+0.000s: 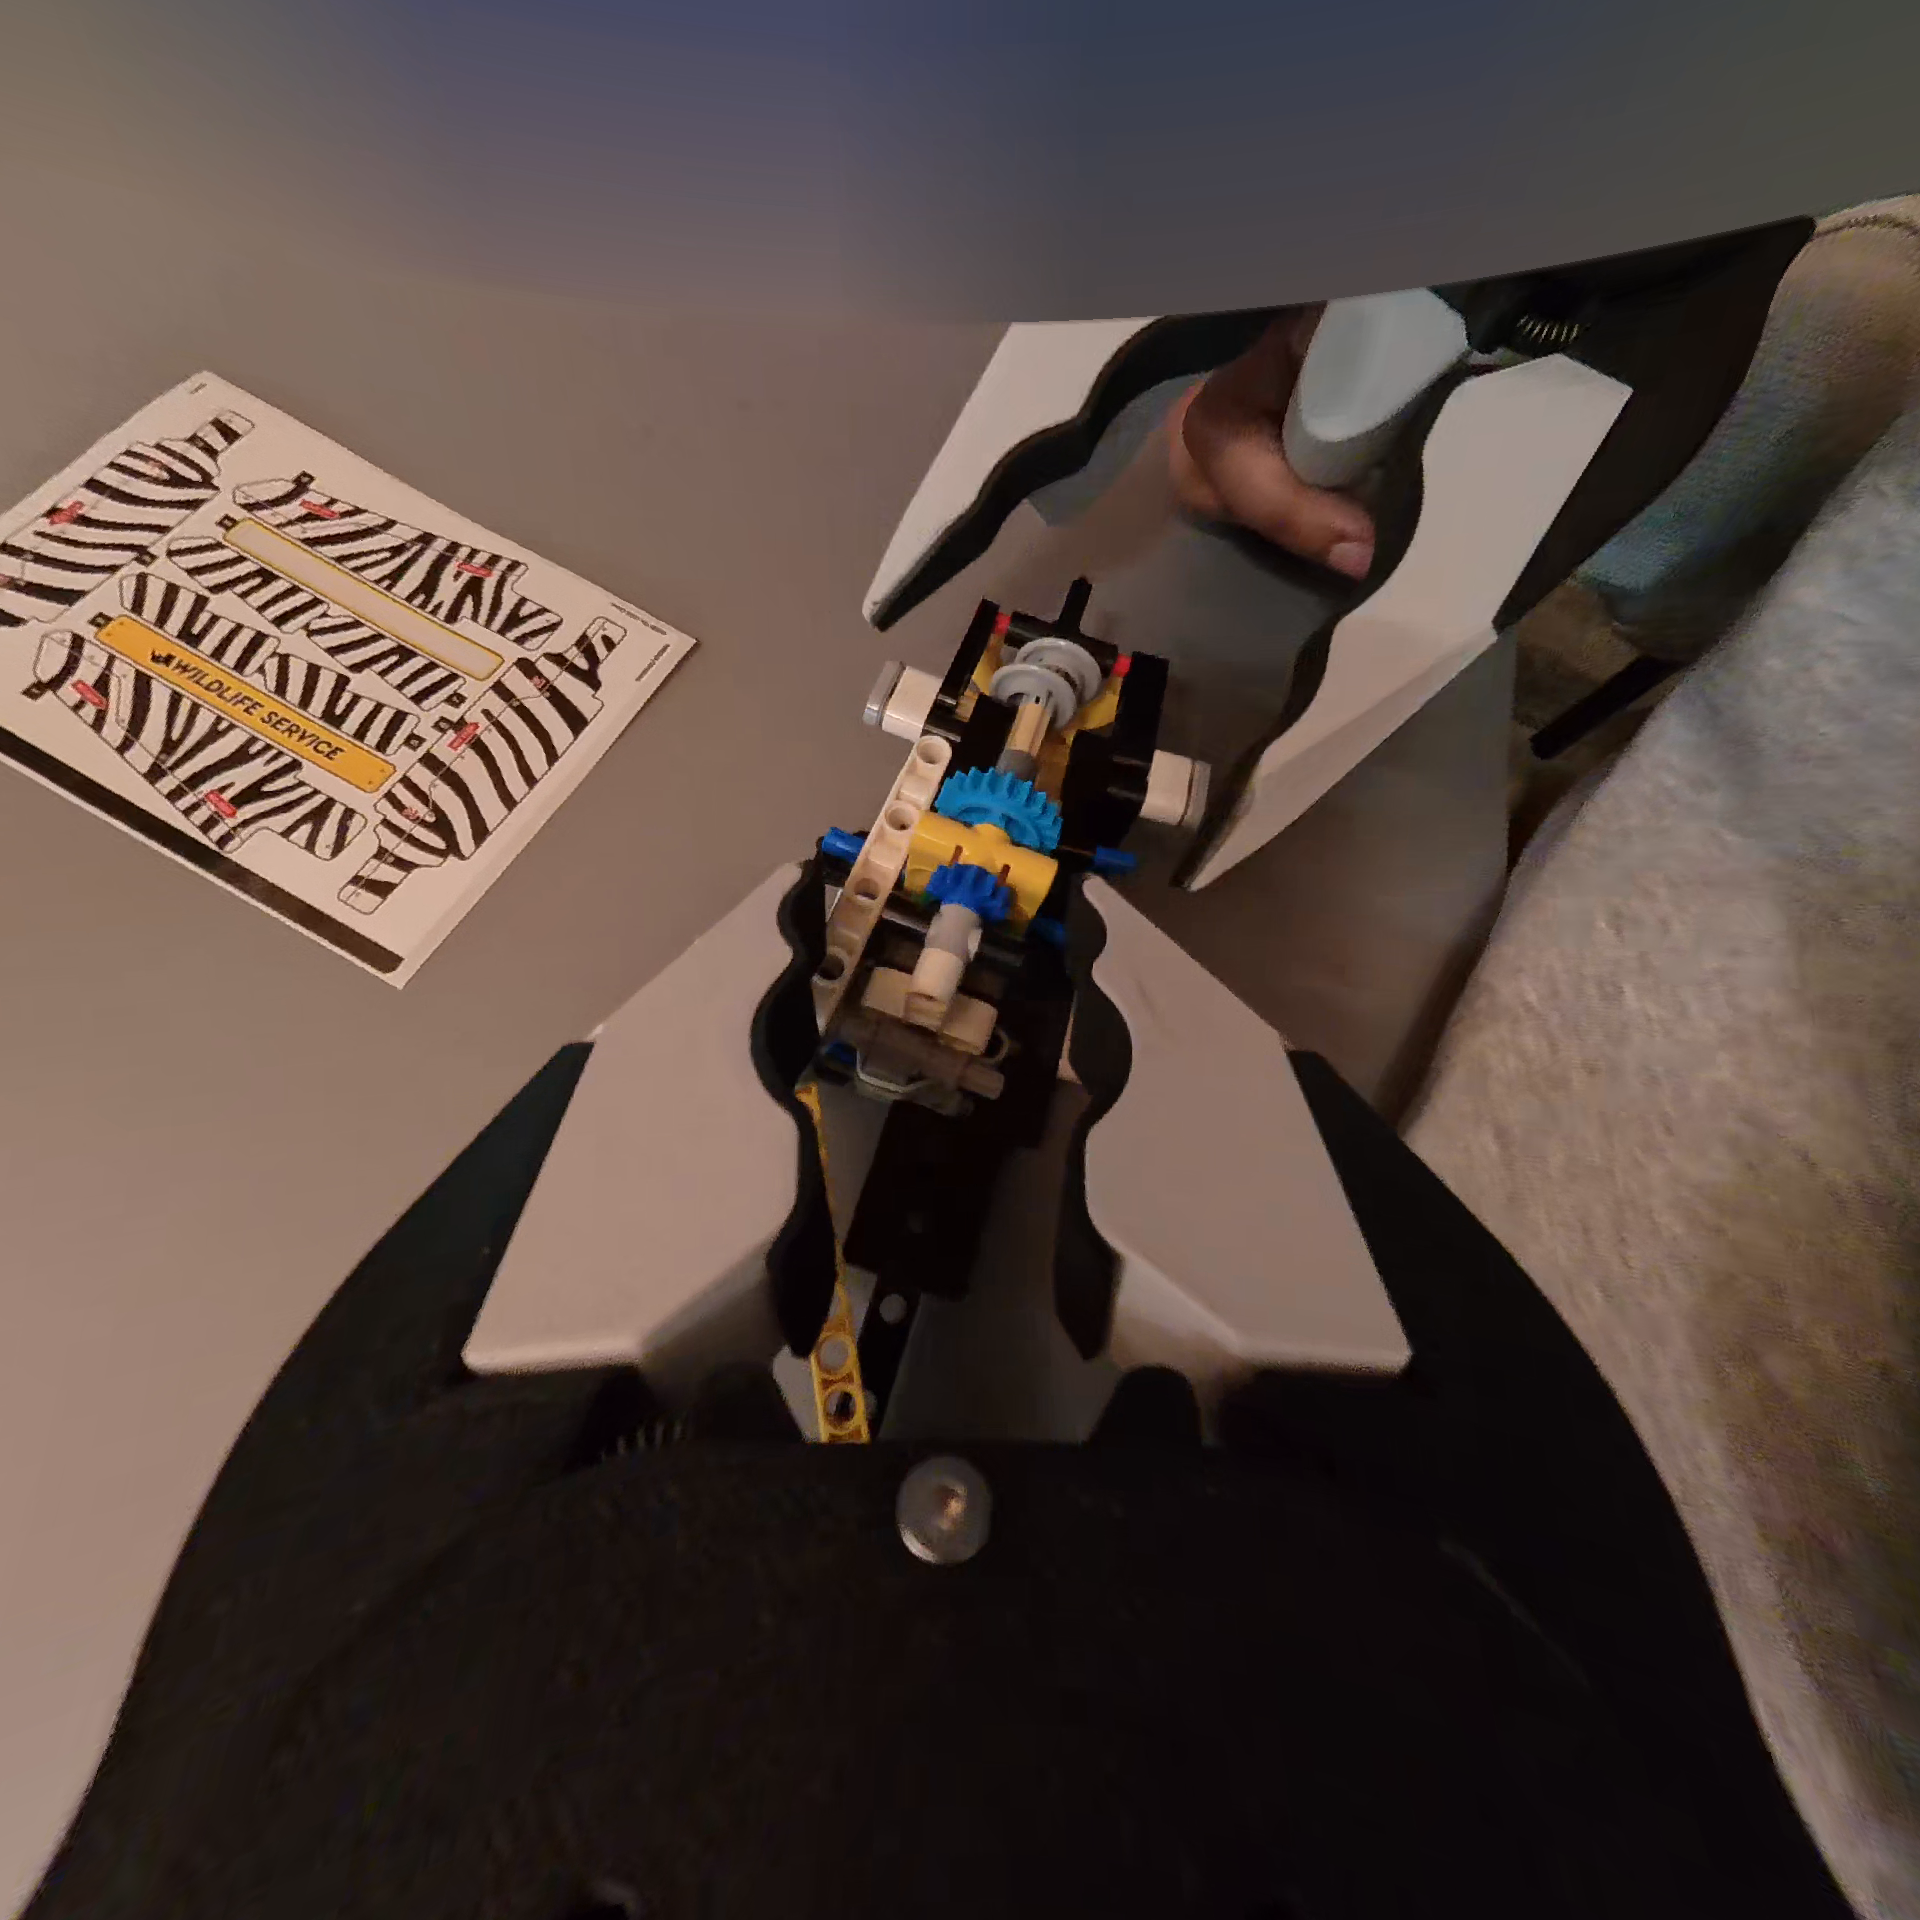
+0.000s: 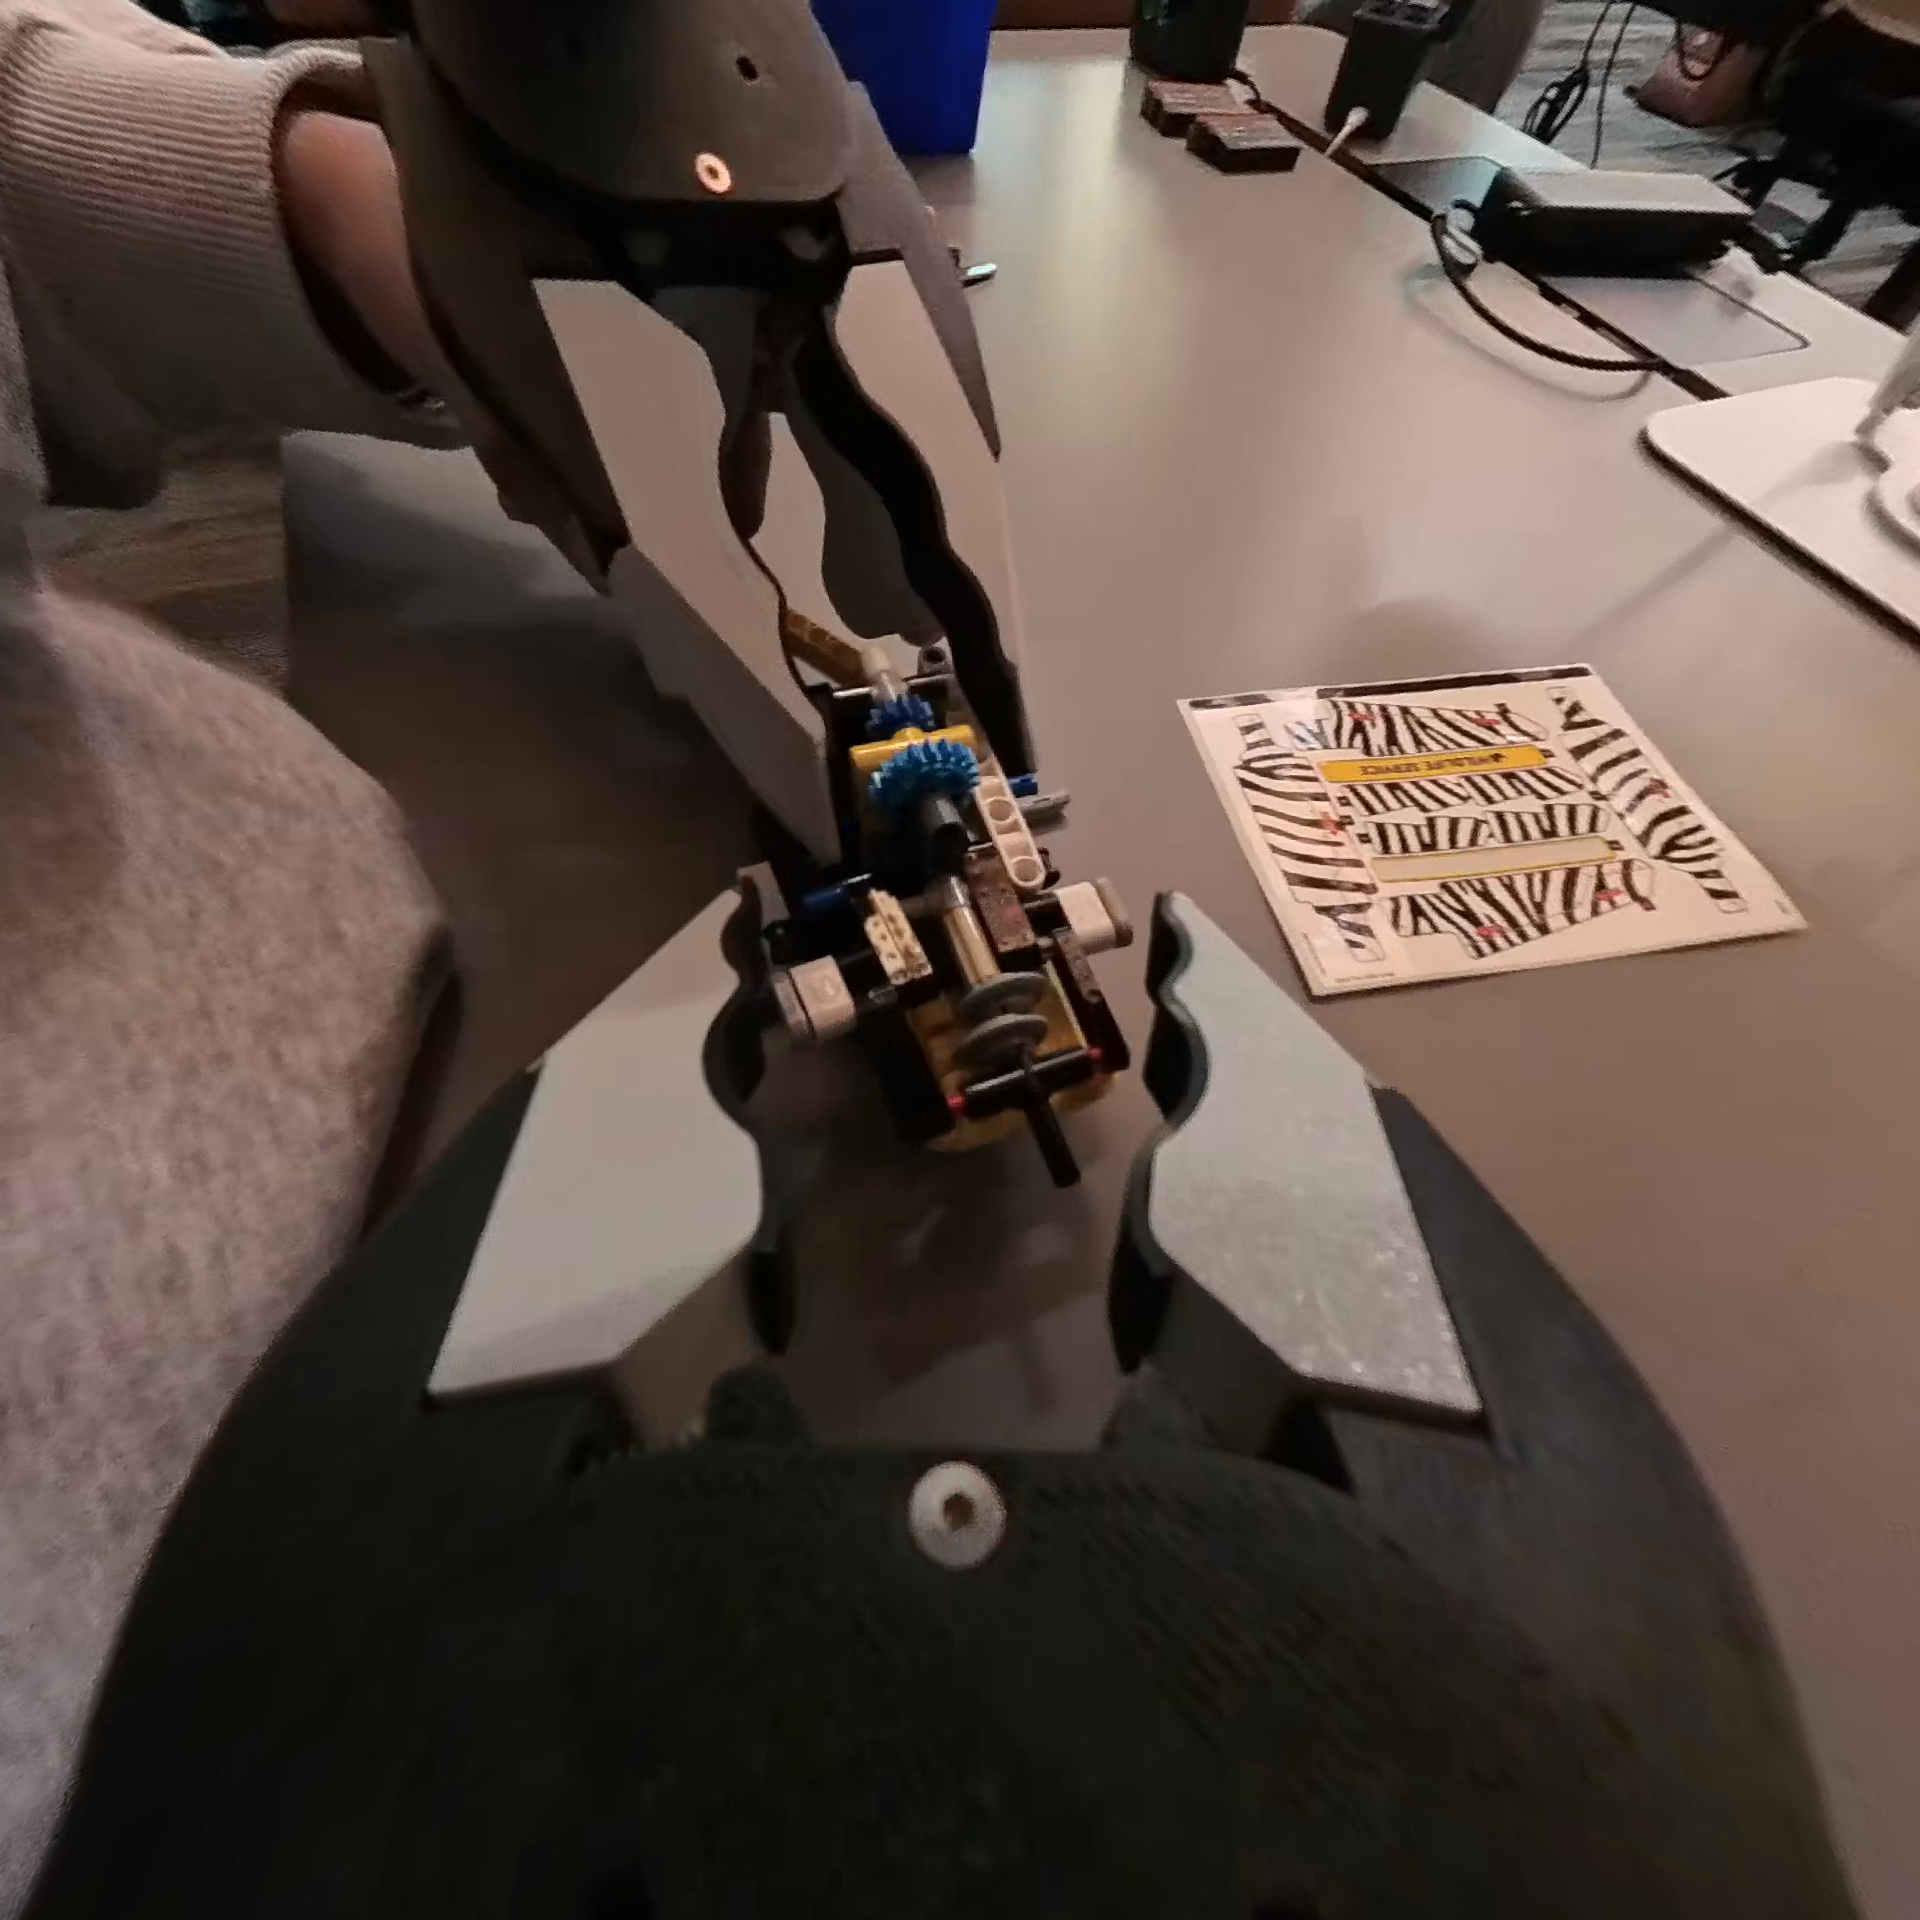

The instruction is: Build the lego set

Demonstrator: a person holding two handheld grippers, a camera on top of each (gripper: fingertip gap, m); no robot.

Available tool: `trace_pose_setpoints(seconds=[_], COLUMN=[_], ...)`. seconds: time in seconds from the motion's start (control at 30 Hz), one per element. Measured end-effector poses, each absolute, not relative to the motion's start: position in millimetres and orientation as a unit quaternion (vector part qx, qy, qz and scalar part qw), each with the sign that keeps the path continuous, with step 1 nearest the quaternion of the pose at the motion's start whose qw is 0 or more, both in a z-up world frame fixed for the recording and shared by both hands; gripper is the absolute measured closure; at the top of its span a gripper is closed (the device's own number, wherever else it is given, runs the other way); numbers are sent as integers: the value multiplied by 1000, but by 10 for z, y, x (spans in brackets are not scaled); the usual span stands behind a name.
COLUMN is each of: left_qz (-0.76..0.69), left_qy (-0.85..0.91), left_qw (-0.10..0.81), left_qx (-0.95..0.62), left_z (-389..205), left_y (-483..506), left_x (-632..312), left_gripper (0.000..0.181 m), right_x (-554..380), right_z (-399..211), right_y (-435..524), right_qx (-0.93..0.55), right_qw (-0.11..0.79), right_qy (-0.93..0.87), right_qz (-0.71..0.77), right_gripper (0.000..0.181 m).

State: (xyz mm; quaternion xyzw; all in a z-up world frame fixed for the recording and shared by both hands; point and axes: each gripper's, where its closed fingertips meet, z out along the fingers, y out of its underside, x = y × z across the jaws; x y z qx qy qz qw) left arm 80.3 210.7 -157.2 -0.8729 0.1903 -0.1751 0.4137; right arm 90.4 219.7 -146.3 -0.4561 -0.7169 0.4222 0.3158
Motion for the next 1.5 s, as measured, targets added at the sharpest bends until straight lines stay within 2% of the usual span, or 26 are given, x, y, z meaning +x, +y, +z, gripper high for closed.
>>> trace_pose_setpoints(seconds=[0.13, 0.4, 1.5], left_qz=[-195, -199, -178], left_qy=[182, 188, 193], left_qw=[412, 405, 403], left_qx=[-871, -872, -877], left_z=[-1558, -1562, -1580], left_y=[2097, 2079, 2088], left_x=[808, 827, 838], left_gripper=[136, 136, 139], right_x=[913, 869, 866], right_z=[-1487, -1556, -1562], right_y=[2161, 2200, 2213], right_qx=[-448, -448, -470], right_qw=[297, 300, 273], right_qy=[-727, -740, -728], right_qz=[427, 403, 418], right_gripper=[106, 115, 116])
